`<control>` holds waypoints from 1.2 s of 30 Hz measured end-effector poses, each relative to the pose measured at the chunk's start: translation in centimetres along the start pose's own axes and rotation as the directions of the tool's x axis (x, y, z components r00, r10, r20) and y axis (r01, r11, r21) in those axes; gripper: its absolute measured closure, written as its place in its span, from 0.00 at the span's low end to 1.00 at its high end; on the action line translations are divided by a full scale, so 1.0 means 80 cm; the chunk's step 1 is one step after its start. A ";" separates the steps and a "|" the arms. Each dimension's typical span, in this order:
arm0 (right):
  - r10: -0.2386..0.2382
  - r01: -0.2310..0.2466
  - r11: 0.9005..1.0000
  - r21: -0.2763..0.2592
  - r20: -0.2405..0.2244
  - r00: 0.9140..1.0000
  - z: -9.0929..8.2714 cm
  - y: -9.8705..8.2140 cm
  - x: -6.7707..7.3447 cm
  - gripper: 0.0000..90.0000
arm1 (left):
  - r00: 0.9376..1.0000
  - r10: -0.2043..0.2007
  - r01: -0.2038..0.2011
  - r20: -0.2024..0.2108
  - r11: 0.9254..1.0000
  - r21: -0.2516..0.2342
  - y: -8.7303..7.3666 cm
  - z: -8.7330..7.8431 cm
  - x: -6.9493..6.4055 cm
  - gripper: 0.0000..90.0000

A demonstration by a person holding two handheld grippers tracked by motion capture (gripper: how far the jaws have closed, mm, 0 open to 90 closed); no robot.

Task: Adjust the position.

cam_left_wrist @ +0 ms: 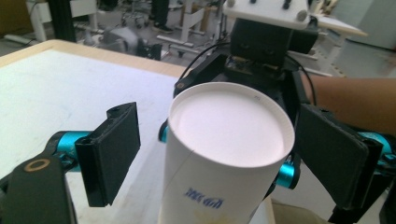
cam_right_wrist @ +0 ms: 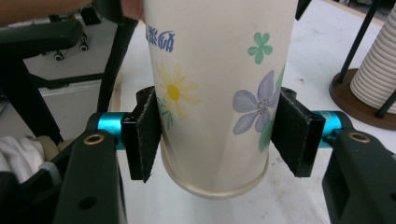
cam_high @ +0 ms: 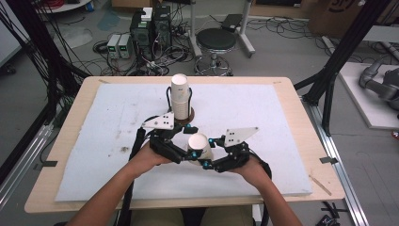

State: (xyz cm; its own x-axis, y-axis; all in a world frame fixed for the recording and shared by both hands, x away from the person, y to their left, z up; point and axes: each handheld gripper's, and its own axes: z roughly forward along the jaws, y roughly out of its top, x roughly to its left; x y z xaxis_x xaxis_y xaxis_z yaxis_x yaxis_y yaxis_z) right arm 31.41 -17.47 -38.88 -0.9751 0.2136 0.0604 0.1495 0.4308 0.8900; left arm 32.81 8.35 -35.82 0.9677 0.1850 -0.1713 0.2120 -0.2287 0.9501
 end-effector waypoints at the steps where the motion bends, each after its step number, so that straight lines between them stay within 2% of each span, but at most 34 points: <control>1: 0.000 0.000 1.000 0.000 0.000 1.000 0.000 0.000 0.000 0.43 | 1.000 0.000 0.000 0.000 1.000 0.000 0.000 0.000 0.000 0.17; 5: -0.015 0.014 0.998 0.067 0.015 1.000 -0.003 0.006 -0.003 0.43 | 1.000 0.005 -0.005 -0.008 0.999 0.034 0.003 -0.007 0.001 0.17; 8: -0.005 0.004 0.995 0.100 0.013 1.000 -0.005 0.009 -0.007 0.42 | 1.000 0.010 -0.010 -0.009 0.999 0.052 0.006 -0.012 0.003 0.17; 12: -0.018 0.017 0.990 0.139 0.009 1.000 -0.005 0.013 -0.009 0.42 | 1.000 0.015 -0.014 -0.014 0.997 0.078 0.008 -0.016 0.004 0.17; 14: -0.032 0.031 0.984 0.173 0.000 0.999 -0.004 0.018 -0.009 0.42 | 1.000 0.020 -0.019 -0.010 0.993 0.114 0.010 -0.016 0.005 0.17; 15: -0.032 0.031 0.984 0.173 0.000 0.999 -0.004 0.018 -0.009 0.42 | 1.000 0.020 -0.019 -0.010 0.993 0.114 0.010 -0.016 0.005 0.17; 16: -0.052 0.051 0.978 0.200 -0.002 0.999 -0.003 0.022 -0.008 0.42 | 1.000 0.022 -0.021 -0.004 0.990 0.142 0.011 -0.015 0.005 0.18; 17: -0.052 0.051 0.978 0.200 -0.002 0.999 -0.003 0.022 -0.008 0.42 | 1.000 0.022 -0.021 -0.004 0.990 0.142 0.011 -0.015 0.005 0.18; 18: -0.070 0.070 0.971 0.229 -0.010 0.997 -0.002 0.027 -0.008 0.42 | 0.999 0.031 -0.032 0.006 0.985 0.169 0.012 -0.013 0.005 0.18; 20: -0.080 0.082 0.964 0.254 -0.020 0.997 0.000 0.031 -0.008 0.42 | 0.999 0.037 -0.038 0.011 0.981 0.189 0.013 -0.012 0.005 0.18; 24: -0.108 0.113 0.945 0.308 -0.033 0.994 0.004 0.038 -0.008 0.42 | 0.999 0.038 -0.041 0.020 0.977 0.209 0.014 -0.008 0.006 0.18; 27: -0.119 0.126 0.931 0.341 -0.042 0.992 0.007 0.042 -0.007 0.42 | 0.999 0.041 -0.049 0.036 0.971 0.233 0.013 -0.004 0.006 0.19; 28: -0.119 0.126 0.931 0.341 -0.042 0.992 0.007 0.042 -0.007 0.42 | 0.999 0.041 -0.049 0.036 0.971 0.233 0.013 -0.004 0.006 0.19; 29: -0.128 0.134 0.919 0.372 -0.043 0.991 0.008 0.045 -0.007 0.42 | 0.998 0.044 -0.053 0.042 0.968 0.246 0.013 -0.002 0.006 0.20; 31: -0.131 0.140 0.907 0.397 -0.052 0.990 0.009 0.048 -0.006 0.42 | 0.997 0.045 -0.059 0.057 0.960 0.274 0.012 0.002 0.006 0.22; 32: -0.131 0.140 0.907 0.397 -0.052 0.990 0.009 0.048 -0.006 0.42 | 0.997 0.045 -0.059 0.057 0.960 0.274 0.012 0.002 0.006 0.23; 33: -0.139 0.152 0.895 0.420 -0.061 0.988 0.011 0.050 -0.005 0.42 | 0.997 0.037 -0.054 0.065 0.957 0.284 0.012 0.005 0.005 0.24; 34: -0.139 0.152 0.895 0.420 -0.061 0.988 0.011 0.050 -0.005 0.42 | 0.997 0.037 -0.054 0.065 0.957 0.284 0.012 0.005 0.005 0.25; 35: -0.142 0.158 0.880 0.447 -0.069 0.987 0.013 0.053 -0.005 0.42 | 0.997 0.039 -0.059 0.074 0.953 0.296 0.012 0.007 0.006 0.26; 36: -0.143 0.160 0.874 0.460 -0.072 0.987 0.014 0.054 -0.004 0.42 | 0.996 0.037 -0.059 0.079 0.953 0.296 0.011 0.008 0.006 0.27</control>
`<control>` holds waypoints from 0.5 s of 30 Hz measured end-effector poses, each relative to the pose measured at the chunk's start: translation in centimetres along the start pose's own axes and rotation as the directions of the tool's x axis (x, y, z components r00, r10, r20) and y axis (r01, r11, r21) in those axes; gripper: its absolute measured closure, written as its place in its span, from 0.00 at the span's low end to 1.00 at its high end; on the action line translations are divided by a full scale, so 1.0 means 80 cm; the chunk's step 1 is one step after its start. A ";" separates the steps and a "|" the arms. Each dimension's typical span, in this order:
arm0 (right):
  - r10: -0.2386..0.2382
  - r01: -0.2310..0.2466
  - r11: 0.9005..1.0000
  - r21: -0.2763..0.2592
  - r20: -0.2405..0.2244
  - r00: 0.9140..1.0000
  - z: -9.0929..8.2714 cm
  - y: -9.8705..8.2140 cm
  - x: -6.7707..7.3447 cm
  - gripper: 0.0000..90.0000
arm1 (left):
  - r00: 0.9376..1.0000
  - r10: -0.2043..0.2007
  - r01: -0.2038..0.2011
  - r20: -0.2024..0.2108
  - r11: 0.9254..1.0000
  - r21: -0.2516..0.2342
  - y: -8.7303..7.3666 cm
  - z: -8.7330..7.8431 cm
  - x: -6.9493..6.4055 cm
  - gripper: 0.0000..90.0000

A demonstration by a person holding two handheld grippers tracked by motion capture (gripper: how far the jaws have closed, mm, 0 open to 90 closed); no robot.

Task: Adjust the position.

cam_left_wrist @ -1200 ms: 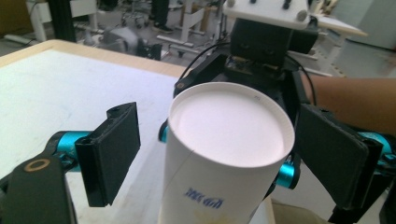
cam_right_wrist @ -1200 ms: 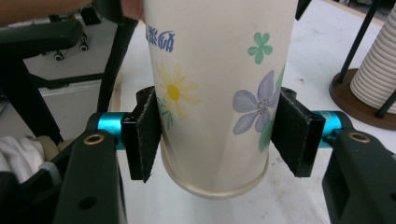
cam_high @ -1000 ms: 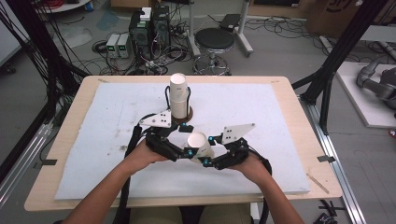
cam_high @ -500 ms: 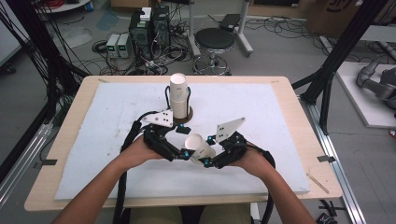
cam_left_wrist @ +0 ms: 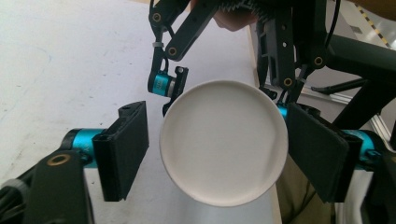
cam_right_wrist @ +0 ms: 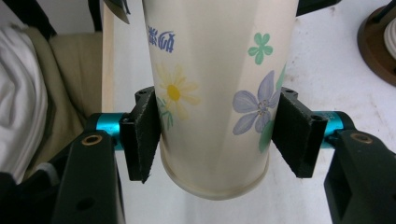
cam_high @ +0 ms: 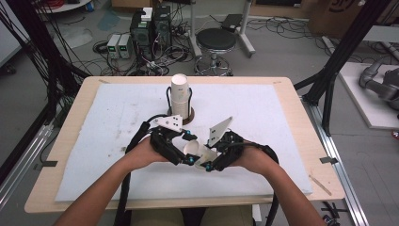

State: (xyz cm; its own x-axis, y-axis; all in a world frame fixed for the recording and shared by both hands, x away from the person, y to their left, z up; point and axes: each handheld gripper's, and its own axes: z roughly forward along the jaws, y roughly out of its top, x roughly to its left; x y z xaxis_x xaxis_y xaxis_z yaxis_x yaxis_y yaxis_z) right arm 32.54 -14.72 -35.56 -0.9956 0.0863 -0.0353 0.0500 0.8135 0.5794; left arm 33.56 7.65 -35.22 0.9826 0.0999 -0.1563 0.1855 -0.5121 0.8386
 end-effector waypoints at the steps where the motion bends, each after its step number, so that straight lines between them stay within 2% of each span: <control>1: -0.003 0.003 1.000 0.007 -0.003 1.000 0.000 0.001 0.000 0.42 | 1.000 0.000 0.000 0.000 1.000 0.000 0.000 0.000 0.000 0.29; 4: -0.012 0.012 1.000 0.023 -0.012 1.000 0.001 0.003 0.001 0.42 | 1.000 0.000 -0.001 0.017 1.000 0.021 0.000 0.002 0.000 0.33; 7: -0.010 0.011 0.999 0.045 -0.022 1.000 0.002 0.004 0.002 0.42 | 0.999 0.024 -0.025 0.036 0.999 0.040 -0.001 0.004 0.000 0.38; 15: -0.007 0.012 0.996 0.087 -0.049 0.999 0.007 0.006 0.004 0.42 | 0.998 0.054 -0.057 0.045 0.996 0.067 -0.003 0.007 -0.002 0.41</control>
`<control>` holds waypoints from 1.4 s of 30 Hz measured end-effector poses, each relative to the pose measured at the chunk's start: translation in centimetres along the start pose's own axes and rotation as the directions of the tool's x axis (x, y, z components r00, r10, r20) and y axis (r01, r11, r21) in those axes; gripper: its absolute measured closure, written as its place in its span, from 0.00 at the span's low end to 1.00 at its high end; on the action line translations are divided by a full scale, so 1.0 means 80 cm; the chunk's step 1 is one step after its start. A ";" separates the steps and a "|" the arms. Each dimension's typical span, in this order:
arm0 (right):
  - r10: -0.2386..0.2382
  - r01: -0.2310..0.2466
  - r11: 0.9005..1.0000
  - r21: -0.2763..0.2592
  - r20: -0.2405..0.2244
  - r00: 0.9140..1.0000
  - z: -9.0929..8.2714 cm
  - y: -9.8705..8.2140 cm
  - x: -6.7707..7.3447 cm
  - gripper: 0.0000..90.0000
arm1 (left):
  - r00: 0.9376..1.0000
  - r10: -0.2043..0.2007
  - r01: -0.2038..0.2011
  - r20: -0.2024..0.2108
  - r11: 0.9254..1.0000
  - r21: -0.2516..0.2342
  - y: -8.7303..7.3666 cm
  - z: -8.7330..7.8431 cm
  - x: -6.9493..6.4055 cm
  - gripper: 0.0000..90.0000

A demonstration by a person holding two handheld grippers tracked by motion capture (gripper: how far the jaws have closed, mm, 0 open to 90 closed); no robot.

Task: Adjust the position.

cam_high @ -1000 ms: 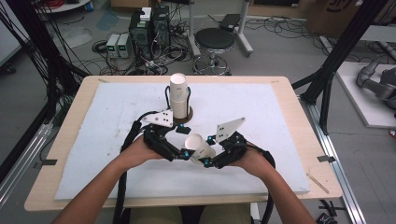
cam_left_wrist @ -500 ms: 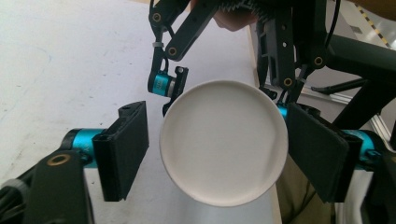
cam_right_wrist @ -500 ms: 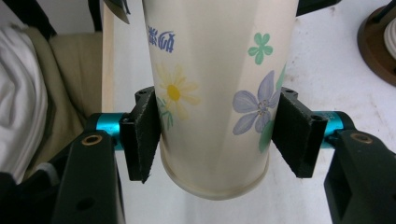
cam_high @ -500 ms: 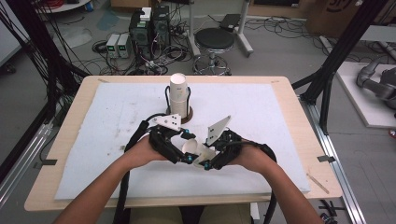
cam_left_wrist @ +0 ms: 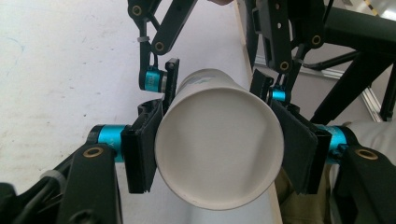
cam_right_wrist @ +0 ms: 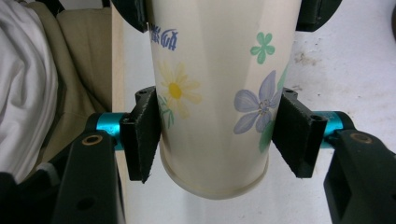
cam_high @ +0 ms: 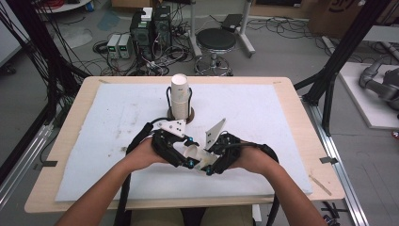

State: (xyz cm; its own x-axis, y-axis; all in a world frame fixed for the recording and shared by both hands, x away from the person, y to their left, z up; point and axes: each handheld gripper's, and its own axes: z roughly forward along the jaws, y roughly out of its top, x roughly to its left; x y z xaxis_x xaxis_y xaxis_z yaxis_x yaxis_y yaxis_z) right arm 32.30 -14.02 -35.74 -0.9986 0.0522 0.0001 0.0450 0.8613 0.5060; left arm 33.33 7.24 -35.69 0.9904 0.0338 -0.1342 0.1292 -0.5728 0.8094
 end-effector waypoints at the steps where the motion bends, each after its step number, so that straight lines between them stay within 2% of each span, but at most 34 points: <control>1: 0.001 -0.001 1.000 0.001 0.002 1.000 0.000 0.000 0.000 0.41 | 1.000 0.000 0.000 -0.003 1.000 -0.002 0.000 0.000 0.000 0.41; 3: -0.007 0.007 1.000 -0.014 0.017 1.000 0.000 0.000 0.000 0.37 | 1.000 0.002 -0.002 -0.007 1.000 -0.011 0.000 -0.002 0.000 0.42; 7: 0.034 -0.028 0.995 -0.099 0.053 0.998 -0.008 -0.005 0.000 0.24 | 1.000 -0.010 0.009 -0.017 0.999 -0.049 -0.002 -0.008 0.001 0.42; 11: 0.075 -0.064 0.981 -0.184 0.057 0.996 -0.019 -0.014 -0.002 0.24 | 1.000 -0.012 0.010 -0.025 0.995 -0.098 -0.008 -0.014 0.004 0.41; 12: 0.083 -0.070 0.976 -0.204 0.054 0.995 -0.021 -0.017 -0.002 0.24 | 1.000 -0.012 0.010 -0.025 0.995 -0.098 -0.008 -0.014 0.004 0.41; 13: 0.083 -0.070 0.976 -0.204 0.054 0.995 -0.021 -0.017 -0.002 0.24 | 1.000 -0.019 0.017 -0.022 0.993 -0.113 -0.009 -0.016 0.004 0.41; 14: 0.094 -0.076 0.968 -0.241 0.064 0.994 -0.024 -0.022 -0.001 0.24 | 1.000 -0.015 0.013 -0.020 0.992 -0.122 -0.011 -0.018 0.006 0.41; 15: 0.094 -0.076 0.968 -0.241 0.064 0.994 -0.024 -0.022 -0.001 0.24 | 1.000 -0.022 0.020 -0.019 0.991 -0.136 -0.012 -0.019 0.006 0.41; 16: 0.103 -0.082 0.962 -0.261 0.068 0.992 -0.026 -0.025 0.000 0.24 | 0.999 -0.029 0.026 -0.020 0.988 -0.151 -0.014 -0.020 0.006 0.41; 17: 0.117 -0.089 0.949 -0.302 0.077 0.990 -0.029 -0.031 0.001 0.24 | 0.999 -0.034 0.031 -0.013 0.981 -0.190 -0.017 -0.023 0.006 0.41; 19: 0.132 -0.094 0.932 -0.350 0.086 0.987 -0.032 -0.038 0.002 0.24 | 0.999 -0.038 0.034 -0.011 0.974 -0.225 -0.022 -0.026 0.006 0.41; 24: 0.182 -0.118 0.884 -0.453 0.100 0.978 -0.035 -0.057 0.008 0.24 | 0.999 -0.034 0.027 -0.021 0.964 -0.265 -0.033 -0.030 0.006 0.41; 26: 0.202 -0.128 0.865 -0.485 0.104 0.974 -0.033 -0.064 0.012 0.23 | 0.999 -0.036 0.027 -0.025 0.957 -0.289 -0.036 -0.030 0.005 0.41; 27: 0.204 -0.122 0.858 -0.499 0.112 0.973 -0.031 -0.068 0.013 0.22 | 0.999 -0.036 0.027 -0.025 0.957 -0.289 -0.036 -0.030 0.005 0.41; 29: 0.212 -0.122 0.840 -0.529 0.112 0.971 -0.028 -0.075 0.016 0.22 | 0.999 -0.028 0.018 -0.027 0.949 -0.316 -0.040 -0.031 0.005 0.41; 30: 0.220 -0.127 0.831 -0.541 0.110 0.969 -0.026 -0.078 0.018 0.22 | 0.999 -0.028 0.018 -0.027 0.949 -0.316 -0.040 -0.031 0.005 0.41; 31: 0.225 -0.128 0.824 -0.551 0.112 0.968 -0.024 -0.081 0.019 0.22 | 0.999 -0.022 0.011 -0.027 0.944 -0.331 -0.041 -0.031 0.004 0.41; 35: 0.239 -0.133 0.794 -0.594 0.104 0.965 -0.015 -0.090 0.022 0.22 | 1.000 -0.014 0.004 -0.026 0.937 -0.350 -0.042 -0.032 0.003 0.41; 36: 0.242 -0.136 0.788 -0.601 0.098 0.965 -0.012 -0.092 0.023 0.22 | 1.000 -0.014 0.004 -0.026 0.937 -0.350 -0.042 -0.032 0.003 0.41; 37: 0.242 -0.136 0.788 -0.601 0.098 0.965 -0.012 -0.092 0.023 0.22 | 1.000 -0.012 0.002 -0.028 0.935 -0.354 -0.042 -0.032 0.003 0.41; 38: 0.248 -0.145 0.775 -0.615 0.084 0.965 -0.006 -0.095 0.024 0.22 | 1.000 -0.010 0.002 -0.022 0.933 -0.361 -0.042 -0.031 0.002 0.41; 39: 0.247 -0.148 0.772 -0.618 0.078 0.966 -0.004 -0.096 0.024 0.22 | 1.000 -0.007 -0.001 -0.020 0.931 -0.364 -0.043 -0.031 0.002 0.41; 42: 0.240 -0.151 0.772 -0.617 0.064 0.969 0.001 -0.096 0.024 0.22 | 1.000 0.003 -0.008 -0.013 0.927 -0.374 -0.043 -0.029 0.000 0.41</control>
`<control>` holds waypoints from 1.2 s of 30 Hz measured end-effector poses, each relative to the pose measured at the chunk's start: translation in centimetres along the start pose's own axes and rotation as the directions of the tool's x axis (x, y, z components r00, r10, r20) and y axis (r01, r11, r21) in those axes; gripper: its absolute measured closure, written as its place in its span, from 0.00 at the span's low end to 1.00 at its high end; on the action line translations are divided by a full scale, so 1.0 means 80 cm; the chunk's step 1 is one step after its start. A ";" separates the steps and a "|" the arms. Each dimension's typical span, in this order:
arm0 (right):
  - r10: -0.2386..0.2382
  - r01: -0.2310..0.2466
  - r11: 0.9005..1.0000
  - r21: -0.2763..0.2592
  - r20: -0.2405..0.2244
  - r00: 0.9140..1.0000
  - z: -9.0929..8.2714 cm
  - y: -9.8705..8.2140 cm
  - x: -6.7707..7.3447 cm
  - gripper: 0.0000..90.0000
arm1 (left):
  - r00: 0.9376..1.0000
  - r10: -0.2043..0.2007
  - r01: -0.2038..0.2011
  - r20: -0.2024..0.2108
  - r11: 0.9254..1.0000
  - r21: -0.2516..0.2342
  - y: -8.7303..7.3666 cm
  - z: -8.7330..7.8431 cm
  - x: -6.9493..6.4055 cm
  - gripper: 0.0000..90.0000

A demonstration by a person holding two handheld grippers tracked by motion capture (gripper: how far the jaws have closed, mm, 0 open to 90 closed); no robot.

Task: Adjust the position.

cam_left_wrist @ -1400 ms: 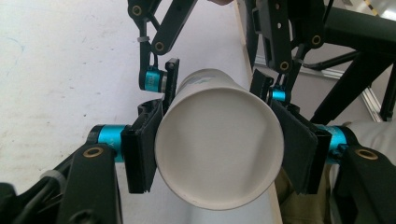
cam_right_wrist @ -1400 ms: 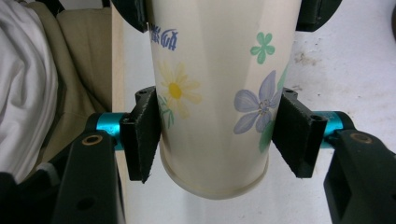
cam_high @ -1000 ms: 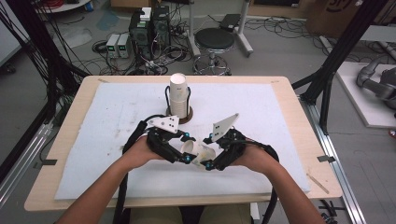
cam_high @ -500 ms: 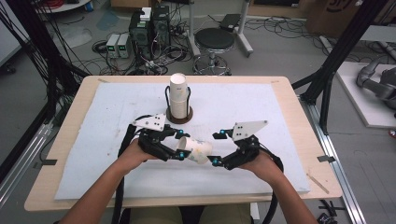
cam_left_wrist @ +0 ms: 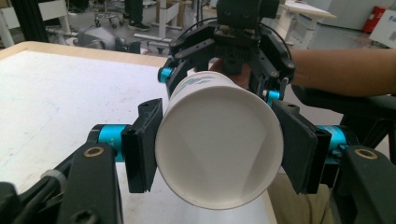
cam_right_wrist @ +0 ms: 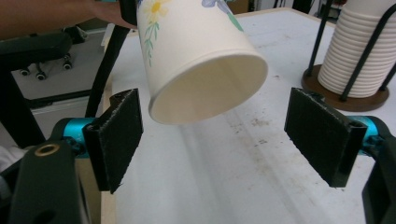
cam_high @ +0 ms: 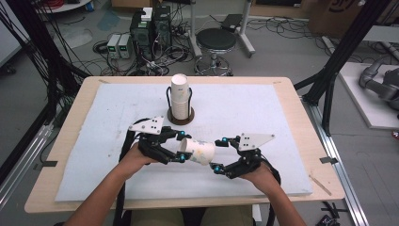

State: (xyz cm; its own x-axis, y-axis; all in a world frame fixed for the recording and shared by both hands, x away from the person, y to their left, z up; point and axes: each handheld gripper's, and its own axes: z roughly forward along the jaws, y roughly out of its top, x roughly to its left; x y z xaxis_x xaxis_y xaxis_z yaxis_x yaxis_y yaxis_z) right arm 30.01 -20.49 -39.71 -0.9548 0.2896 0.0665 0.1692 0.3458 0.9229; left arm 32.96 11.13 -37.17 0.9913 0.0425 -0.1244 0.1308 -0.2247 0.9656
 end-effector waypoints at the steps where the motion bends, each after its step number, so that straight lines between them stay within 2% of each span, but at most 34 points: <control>1: 0.000 0.000 1.000 0.000 -0.006 1.000 0.001 0.000 0.000 0.22 | 1.000 0.000 0.000 0.000 1.000 0.000 0.000 0.000 0.000 0.41; 7: 0.010 -0.010 1.000 -0.010 -0.044 0.999 0.005 -0.001 0.000 0.22 | 1.000 0.008 -0.008 0.020 1.000 -0.009 0.000 0.001 -0.002 0.41; 11: 0.021 -0.024 0.999 -0.035 -0.075 0.997 0.008 -0.001 -0.001 0.22 | 0.999 0.011 -0.011 0.034 1.000 -0.018 0.001 0.001 -0.002 0.42; 13: 0.024 -0.028 0.999 -0.042 -0.091 0.996 0.009 -0.001 -0.001 0.23 | 0.998 0.016 -0.013 0.053 0.999 -0.041 0.001 0.002 -0.004 0.42; 15: 0.018 -0.025 0.998 -0.051 -0.128 0.992 0.011 -0.001 -0.002 0.30 | 0.998 0.014 -0.011 0.053 0.999 -0.046 0.000 0.002 -0.004 0.42; 22: 0.001 -0.015 0.995 -0.095 -0.147 0.989 0.010 -0.001 -0.003 0.35 | 0.998 0.012 -0.007 0.059 0.997 -0.081 -0.003 -0.002 -0.003 0.41; 25: 0.007 -0.025 0.992 -0.121 -0.152 0.988 0.008 0.000 -0.005 0.39 | 0.998 -0.005 0.011 0.059 0.995 -0.094 -0.004 -0.002 -0.003 0.41; 26: 0.007 -0.025 0.992 -0.121 -0.152 0.988 0.008 0.000 -0.005 0.39 | 0.998 -0.005 0.011 0.059 0.995 -0.094 -0.004 -0.002 -0.003 0.41; 28: 0.037 -0.055 0.994 -0.099 -0.172 0.984 0.007 0.001 -0.006 0.39 | 0.998 -0.018 0.024 0.058 0.996 -0.091 -0.004 -0.002 -0.003 0.41; 29: 0.039 -0.056 0.994 -0.096 -0.169 0.985 0.007 0.002 -0.007 0.40 | 0.998 -0.042 0.046 0.047 0.996 -0.081 -0.003 -0.001 -0.003 0.39; 30: 0.036 -0.052 0.995 -0.089 -0.172 0.984 0.006 0.003 -0.007 0.40 | 0.998 -0.042 0.046 0.047 0.996 -0.081 -0.003 -0.001 -0.003 0.31; 31: 0.031 -0.044 0.996 -0.074 -0.173 0.984 0.005 0.005 -0.007 0.41 | 0.997 -0.066 0.068 0.032 0.995 -0.068 -0.002 0.000 -0.003 0.21; 32: 0.026 -0.036 0.997 -0.061 -0.169 0.985 0.005 0.006 -0.008 0.41 | 0.995 -0.103 0.103 -0.010 0.994 -0.036 0.002 0.001 -0.004 0.15; 34: 0.022 -0.028 0.999 -0.039 -0.160 0.987 0.004 0.009 -0.009 0.41 | 0.994 -0.104 0.104 -0.027 0.994 -0.024 0.003 0.000 -0.004 0.15; 36: 0.024 -0.030 0.999 -0.038 -0.159 0.987 0.003 0.010 -0.010 0.40 | 0.995 -0.096 0.096 -0.033 0.995 -0.005 0.006 -0.002 -0.004 0.15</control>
State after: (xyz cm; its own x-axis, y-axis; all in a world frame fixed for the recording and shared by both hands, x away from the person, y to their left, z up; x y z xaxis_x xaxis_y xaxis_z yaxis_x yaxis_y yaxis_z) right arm 30.95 -20.23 -39.11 -0.9772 0.1521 0.1480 0.1886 0.3028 0.9342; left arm 32.67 11.17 -36.61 0.9731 0.0961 -0.2093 0.2256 -0.2151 0.9502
